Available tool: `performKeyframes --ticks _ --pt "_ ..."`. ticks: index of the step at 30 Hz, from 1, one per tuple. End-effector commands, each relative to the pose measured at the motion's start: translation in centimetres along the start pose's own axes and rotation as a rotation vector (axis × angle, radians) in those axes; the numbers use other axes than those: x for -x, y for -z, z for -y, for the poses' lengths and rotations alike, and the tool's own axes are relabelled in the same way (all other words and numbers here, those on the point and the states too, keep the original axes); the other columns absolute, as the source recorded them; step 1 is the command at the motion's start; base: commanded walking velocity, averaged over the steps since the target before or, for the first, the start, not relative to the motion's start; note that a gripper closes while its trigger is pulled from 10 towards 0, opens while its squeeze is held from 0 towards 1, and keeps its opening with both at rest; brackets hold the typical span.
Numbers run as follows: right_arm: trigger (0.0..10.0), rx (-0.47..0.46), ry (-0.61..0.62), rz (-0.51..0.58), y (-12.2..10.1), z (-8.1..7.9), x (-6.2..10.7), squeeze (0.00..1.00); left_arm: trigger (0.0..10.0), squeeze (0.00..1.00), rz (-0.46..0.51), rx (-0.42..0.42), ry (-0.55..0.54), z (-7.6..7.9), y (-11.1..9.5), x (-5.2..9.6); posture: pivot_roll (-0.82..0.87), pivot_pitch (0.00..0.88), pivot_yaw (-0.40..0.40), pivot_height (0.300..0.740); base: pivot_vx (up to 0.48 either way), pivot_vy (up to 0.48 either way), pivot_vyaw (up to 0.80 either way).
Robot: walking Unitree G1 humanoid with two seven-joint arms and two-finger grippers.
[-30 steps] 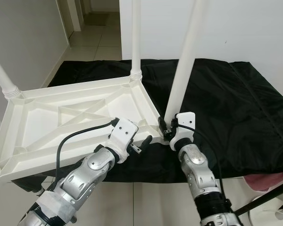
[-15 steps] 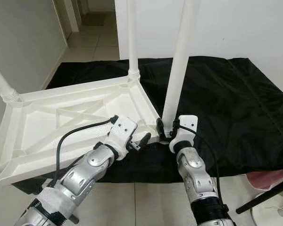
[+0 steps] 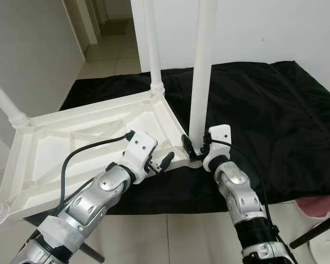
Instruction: Building children table
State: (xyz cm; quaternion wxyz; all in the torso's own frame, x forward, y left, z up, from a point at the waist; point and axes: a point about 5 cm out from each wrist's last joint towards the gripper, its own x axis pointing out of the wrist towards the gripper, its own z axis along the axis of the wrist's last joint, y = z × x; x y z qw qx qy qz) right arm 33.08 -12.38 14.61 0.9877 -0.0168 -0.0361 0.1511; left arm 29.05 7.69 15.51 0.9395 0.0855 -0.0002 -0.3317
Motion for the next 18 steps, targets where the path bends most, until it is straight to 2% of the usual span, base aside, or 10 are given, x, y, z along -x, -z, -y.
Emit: performKeyframes --ticks 1,6,7,13,18 --pt "10.0 0.024 -0.061 -0.005 0.0 0.0 -0.3 0.00 10.0 0.00 -0.014 0.007 0.274 1.1 0.1 0.6 -0.04 0.006 0.152 0.740 0.000 0.000 0.00" --pt "10.0 0.051 -0.132 -0.008 0.0 0.0 -0.3 0.00 10.0 0.00 -0.020 0.010 0.275 1.2 0.3 0.6 -0.04 0.011 0.142 0.740 0.000 0.000 0.00" --pt "10.0 0.069 -0.198 -0.006 0.0 0.1 -0.1 0.00 10.0 0.00 -0.024 0.006 0.271 1.3 0.5 0.5 -0.03 0.015 0.108 0.740 0.000 0.000 0.00" --pt "10.0 0.113 -0.291 0.000 -0.1 0.2 0.1 0.00 10.0 0.00 -0.036 -0.004 0.281 1.5 1.0 0.7 -0.02 0.022 0.073 0.740 0.000 0.000 0.00" --pt "10.0 0.149 -0.327 0.017 -1.0 1.4 -0.3 0.00 10.0 0.00 -0.027 -0.003 0.286 1.8 0.8 1.0 -0.01 0.022 0.058 0.740 0.000 0.000 0.00"
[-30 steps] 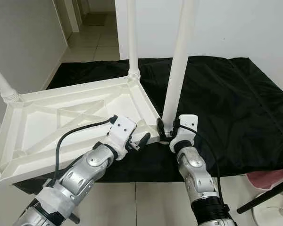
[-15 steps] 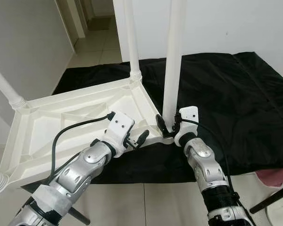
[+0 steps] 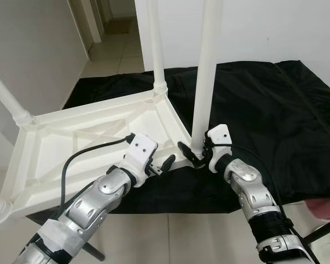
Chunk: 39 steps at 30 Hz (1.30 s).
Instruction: Building children table
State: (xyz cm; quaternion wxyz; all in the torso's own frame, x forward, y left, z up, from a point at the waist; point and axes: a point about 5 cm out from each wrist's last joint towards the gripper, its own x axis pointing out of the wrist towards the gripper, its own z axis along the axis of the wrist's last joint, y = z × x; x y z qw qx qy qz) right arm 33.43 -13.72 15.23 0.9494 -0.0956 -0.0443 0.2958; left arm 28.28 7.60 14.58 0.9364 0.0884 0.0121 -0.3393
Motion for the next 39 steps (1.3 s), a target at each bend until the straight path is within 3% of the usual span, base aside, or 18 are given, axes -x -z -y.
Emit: performKeyframes --ticks 1,9,10,11,12,14,15,20,21,22,33,39 --pt "10.0 0.002 -0.021 0.018 -0.4 0.2 -0.3 0.00 10.0 0.00 -0.003 -0.008 0.267 1.2 0.0 0.4 -0.01 0.022 0.058 0.740 0.000 0.000 0.00" --pt "10.0 0.020 -0.056 -0.004 -0.5 2.0 -0.4 0.00 10.0 0.00 0.015 0.020 0.325 1.9 -0.4 1.2 0.00 0.022 0.034 0.740 0.000 0.000 0.00" --pt "6.7 0.030 -0.060 -0.013 -0.4 2.2 -0.4 0.00 10.0 0.00 0.016 0.018 0.337 2.1 -0.4 1.3 0.01 0.025 0.030 0.740 0.000 0.000 0.00" --pt "6.7 0.030 -0.060 -0.013 -0.4 2.2 -0.4 0.00 10.0 0.00 0.016 0.018 0.337 2.1 -0.4 1.3 0.01 0.025 0.030 0.740 0.000 0.000 0.00" --pt "1.0 0.026 -0.065 -0.025 0.0 2.2 -0.5 0.00 10.0 0.00 0.018 0.016 0.342 2.3 -0.4 1.3 0.01 0.022 0.021 0.740 0.000 0.000 0.00" --pt "1.0 0.021 -0.071 -0.031 0.2 2.2 -0.5 0.00 10.0 0.00 0.019 0.016 0.343 2.4 -0.3 1.3 0.01 0.022 0.021 0.740 0.000 0.000 0.00" --pt "0.0 0.010 -0.073 -0.038 0.4 2.2 -0.5 0.00 10.0 0.00 0.021 0.015 0.341 2.4 -0.3 1.3 0.02 0.022 0.016 0.740 0.000 0.000 0.00" --pt "0.0 -0.009 -0.072 -0.050 1.0 2.1 -0.5 0.00 10.0 0.00 0.031 0.012 0.324 2.3 -0.5 1.1 0.02 0.020 0.012 0.740 0.000 0.000 0.00" --pt "8.5 -0.014 -0.067 -0.051 1.1 2.1 -0.5 0.00 10.0 0.00 0.030 0.013 0.327 2.3 -0.4 1.1 0.02 0.015 0.008 0.740 0.000 0.000 0.00" --pt "10.0 -0.017 -0.063 -0.053 1.2 2.1 -0.4 0.00 10.0 0.00 0.030 0.014 0.331 2.3 -0.4 1.1 0.02 0.015 0.008 0.740 0.000 0.000 0.00" --pt "10.0 -0.094 0.032 -0.025 1.3 1.8 0.0 0.00 10.0 0.00 0.040 0.015 0.338 2.2 -0.4 1.0 0.01 0.006 -0.008 0.740 0.000 0.000 0.00" --pt "10.0 -0.167 0.209 -0.009 1.2 1.4 0.4 0.00 10.0 0.00 0.053 0.020 0.305 1.6 -0.5 0.9 0.01 0.007 -0.021 0.740 0.000 0.000 0.00"
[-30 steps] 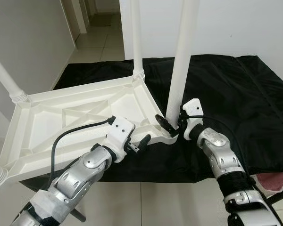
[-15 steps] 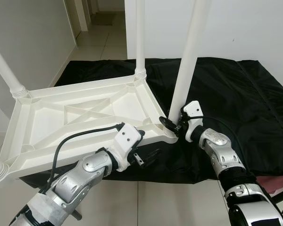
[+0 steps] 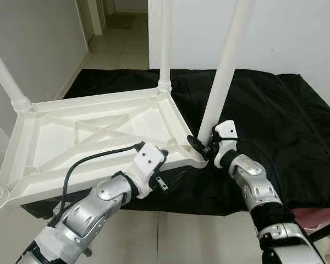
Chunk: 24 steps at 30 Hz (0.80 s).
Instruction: Building children table
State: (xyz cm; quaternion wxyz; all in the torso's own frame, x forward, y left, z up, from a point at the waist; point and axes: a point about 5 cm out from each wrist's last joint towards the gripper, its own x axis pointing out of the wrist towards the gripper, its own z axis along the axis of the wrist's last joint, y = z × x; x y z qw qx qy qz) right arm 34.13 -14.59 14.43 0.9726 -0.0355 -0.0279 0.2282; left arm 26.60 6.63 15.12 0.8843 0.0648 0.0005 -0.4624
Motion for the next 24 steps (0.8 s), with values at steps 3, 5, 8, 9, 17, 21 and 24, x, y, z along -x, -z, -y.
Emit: performKeyframes --ticks 3,5,8,9,17,21,24 --pt "10.0 -0.093 0.145 0.004 0.2 0.1 0.6 0.00 10.0 0.00 -0.005 -0.003 0.033 -0.2 0.3 0.3 0.01 0.009 -0.021 0.740 0.000 0.000 0.00" --pt "10.0 -0.139 0.228 0.017 0.1 -0.5 0.8 0.00 10.0 0.00 -0.005 -0.004 0.030 -0.3 0.3 0.4 0.01 0.011 -0.019 0.740 0.000 0.000 0.00" --pt "10.0 -0.157 0.247 0.018 0.1 -1.0 0.9 0.00 10.0 0.00 -0.006 -0.004 0.029 -0.3 0.3 0.5 0.00 0.010 -0.017 0.740 0.000 0.000 0.00" --pt "10.0 -0.166 0.281 0.020 0.1 -1.6 1.0 0.00 10.0 0.00 -0.007 -0.005 0.028 -0.4 0.3 0.5 0.00 0.012 -0.016 0.740 0.000 0.000 0.00" --pt "10.0 -0.173 0.494 0.021 -0.4 -4.0 1.4 0.00 10.0 0.00 -0.002 -0.008 0.024 -0.6 0.2 0.4 -0.01 0.011 -0.007 0.740 0.000 0.000 0.00" --pt "10.0 -0.178 0.486 0.020 -0.4 -4.1 1.4 0.00 10.0 0.00 -0.002 -0.007 0.024 -0.6 0.2 0.4 -0.01 0.011 -0.007 0.740 0.000 0.000 0.00" --pt "10.0 -0.175 0.478 0.017 -0.4 -3.7 1.5 0.00 10.0 0.00 -0.003 -0.007 0.026 -0.6 0.2 0.4 -0.01 0.009 -0.002 0.740 0.000 0.000 0.00"
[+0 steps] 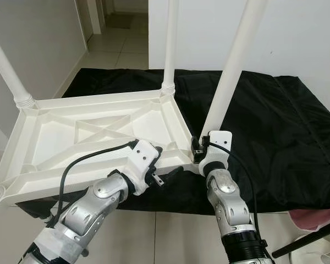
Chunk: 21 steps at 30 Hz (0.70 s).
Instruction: Building children table
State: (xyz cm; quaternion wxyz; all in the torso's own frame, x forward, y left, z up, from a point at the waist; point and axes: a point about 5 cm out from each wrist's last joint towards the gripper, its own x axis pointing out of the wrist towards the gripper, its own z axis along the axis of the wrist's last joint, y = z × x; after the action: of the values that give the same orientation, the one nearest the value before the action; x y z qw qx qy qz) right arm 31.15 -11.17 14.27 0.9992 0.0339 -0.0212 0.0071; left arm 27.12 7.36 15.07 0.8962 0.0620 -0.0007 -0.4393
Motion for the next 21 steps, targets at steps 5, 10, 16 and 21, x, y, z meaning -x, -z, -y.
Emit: performKeyframes --ticks 5,10,16,21 --pt "10.0 -0.060 -0.048 0.045 -1.1 1.9 -0.5 1.00 10.0 0.00 -0.007 -0.014 0.079 0.3 0.1 0.2 0.00 0.013 -0.012 0.740 0.000 0.000 0.00" --pt "10.0 -0.044 -0.106 0.044 -1.4 2.1 -0.7 1.00 10.0 0.00 -0.005 -0.014 0.078 0.4 0.0 0.2 0.01 0.015 -0.017 0.740 0.000 0.000 0.00" --pt "10.0 0.014 -0.245 0.014 -1.4 3.3 -1.4 0.00 10.0 0.00 -0.003 -0.008 0.078 0.8 0.1 0.2 0.01 0.018 -0.023 0.740 0.000 0.000 0.00" --pt "10.0 0.080 -0.340 -0.010 -1.1 3.9 -1.7 0.00 10.0 0.00 -0.003 -0.004 0.084 1.2 0.1 0.2 0.01 0.021 -0.024 0.740 0.000 0.000 0.00"
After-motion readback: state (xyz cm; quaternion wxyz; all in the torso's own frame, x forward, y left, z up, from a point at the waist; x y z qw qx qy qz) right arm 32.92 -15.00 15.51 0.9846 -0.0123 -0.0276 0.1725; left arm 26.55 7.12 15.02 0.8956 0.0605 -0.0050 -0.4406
